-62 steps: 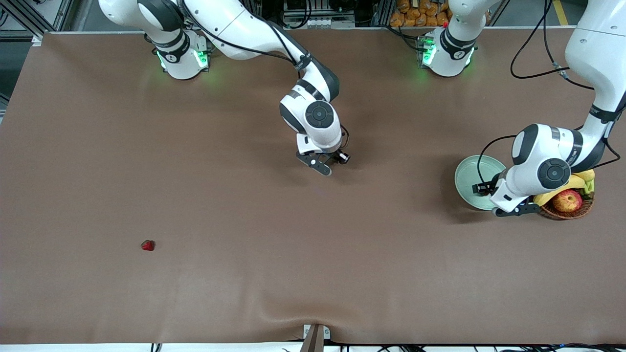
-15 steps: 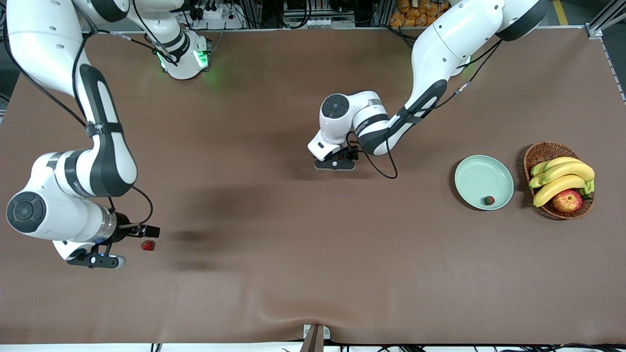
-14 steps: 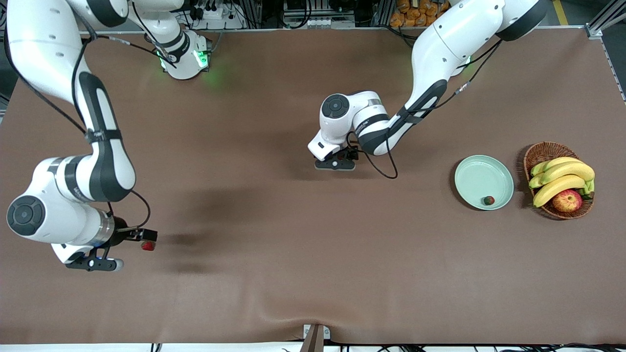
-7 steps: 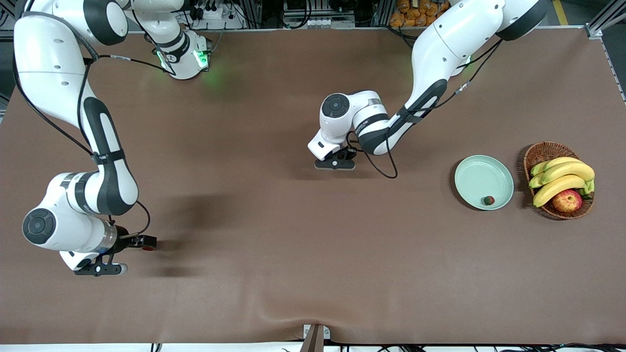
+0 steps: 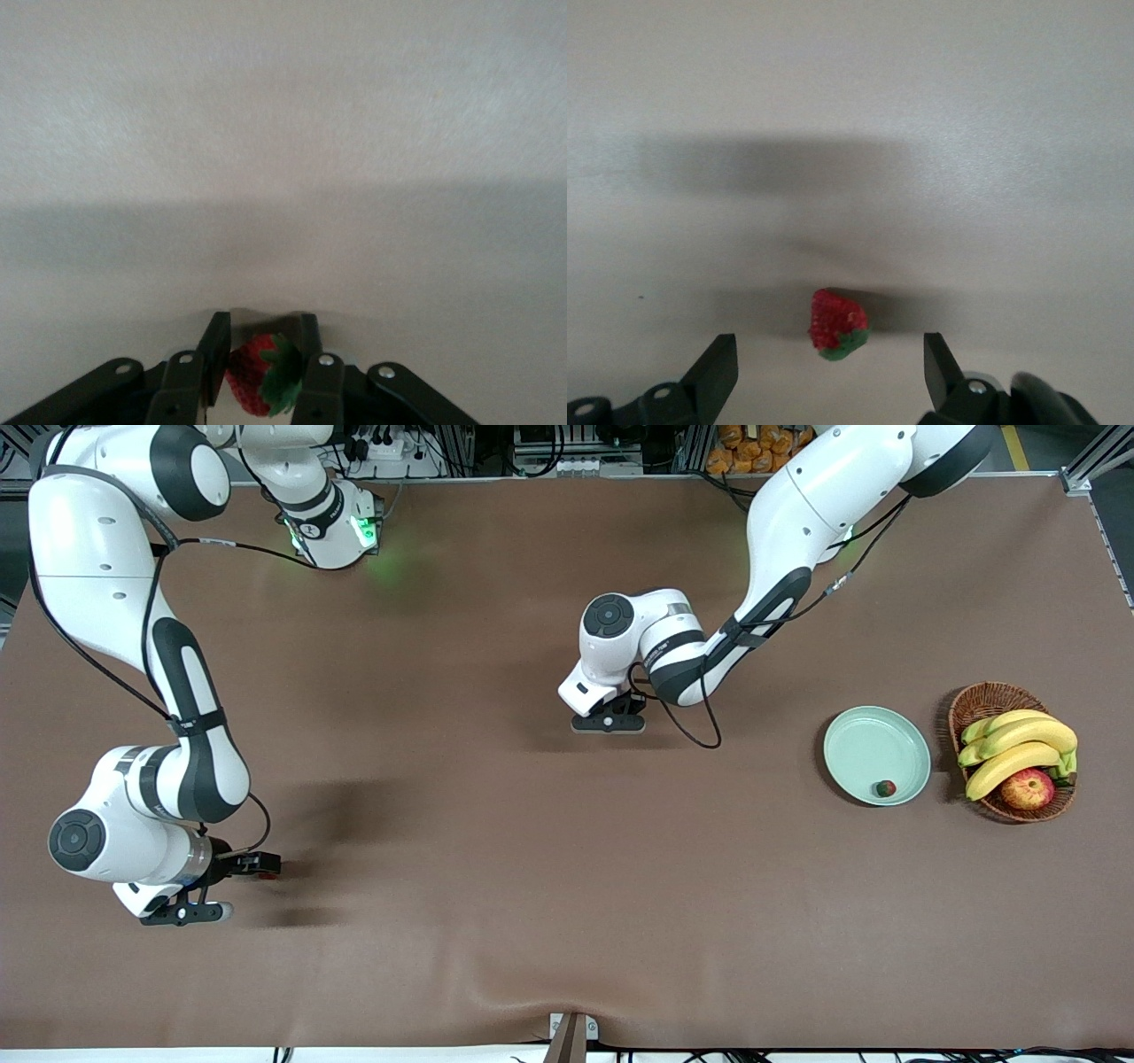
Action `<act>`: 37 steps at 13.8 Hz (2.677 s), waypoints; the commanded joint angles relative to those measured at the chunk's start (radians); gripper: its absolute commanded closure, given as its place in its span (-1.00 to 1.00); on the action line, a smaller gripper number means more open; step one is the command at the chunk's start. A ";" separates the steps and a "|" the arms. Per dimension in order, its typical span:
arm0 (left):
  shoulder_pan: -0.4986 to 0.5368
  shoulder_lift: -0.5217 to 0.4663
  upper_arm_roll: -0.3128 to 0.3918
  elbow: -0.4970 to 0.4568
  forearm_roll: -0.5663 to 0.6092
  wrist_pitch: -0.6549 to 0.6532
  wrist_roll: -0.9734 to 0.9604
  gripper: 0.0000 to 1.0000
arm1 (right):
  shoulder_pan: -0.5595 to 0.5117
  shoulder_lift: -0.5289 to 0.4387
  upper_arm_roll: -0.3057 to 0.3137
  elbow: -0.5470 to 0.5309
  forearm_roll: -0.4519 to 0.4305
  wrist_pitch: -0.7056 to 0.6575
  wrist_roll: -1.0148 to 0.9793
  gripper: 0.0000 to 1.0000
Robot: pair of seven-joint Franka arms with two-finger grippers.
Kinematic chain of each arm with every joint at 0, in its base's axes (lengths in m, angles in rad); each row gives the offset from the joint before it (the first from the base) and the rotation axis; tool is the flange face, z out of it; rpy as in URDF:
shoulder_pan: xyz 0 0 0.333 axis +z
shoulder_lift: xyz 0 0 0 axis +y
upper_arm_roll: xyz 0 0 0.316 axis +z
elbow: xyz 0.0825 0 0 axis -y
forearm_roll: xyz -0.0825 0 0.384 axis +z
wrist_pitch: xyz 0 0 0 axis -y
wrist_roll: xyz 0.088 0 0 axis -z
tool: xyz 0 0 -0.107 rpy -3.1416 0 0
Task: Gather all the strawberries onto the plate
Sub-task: 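Carry the strawberry to the plate with the left gripper while the right gripper grasps, then open the left gripper over the plate while the right gripper lifts the strawberry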
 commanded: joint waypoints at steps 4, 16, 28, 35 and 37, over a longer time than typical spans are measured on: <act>0.019 -0.117 -0.008 0.037 -0.076 -0.095 -0.023 1.00 | -0.012 0.030 0.020 0.010 0.003 0.032 -0.021 -0.59; 0.316 -0.186 -0.012 0.213 -0.188 -0.405 -0.060 1.00 | -0.013 0.031 0.020 -0.032 -0.008 0.072 -0.027 0.20; 0.848 -0.189 -0.165 0.011 -0.186 -0.388 0.026 1.00 | 0.010 -0.002 0.026 -0.006 -0.008 0.001 -0.041 1.00; 1.082 -0.197 -0.325 -0.153 -0.136 -0.313 0.072 1.00 | 0.042 -0.028 0.028 0.088 -0.014 -0.212 0.051 1.00; 1.116 -0.183 -0.325 -0.178 -0.091 -0.290 0.072 1.00 | 0.071 -0.061 0.030 0.088 -0.009 -0.261 0.138 1.00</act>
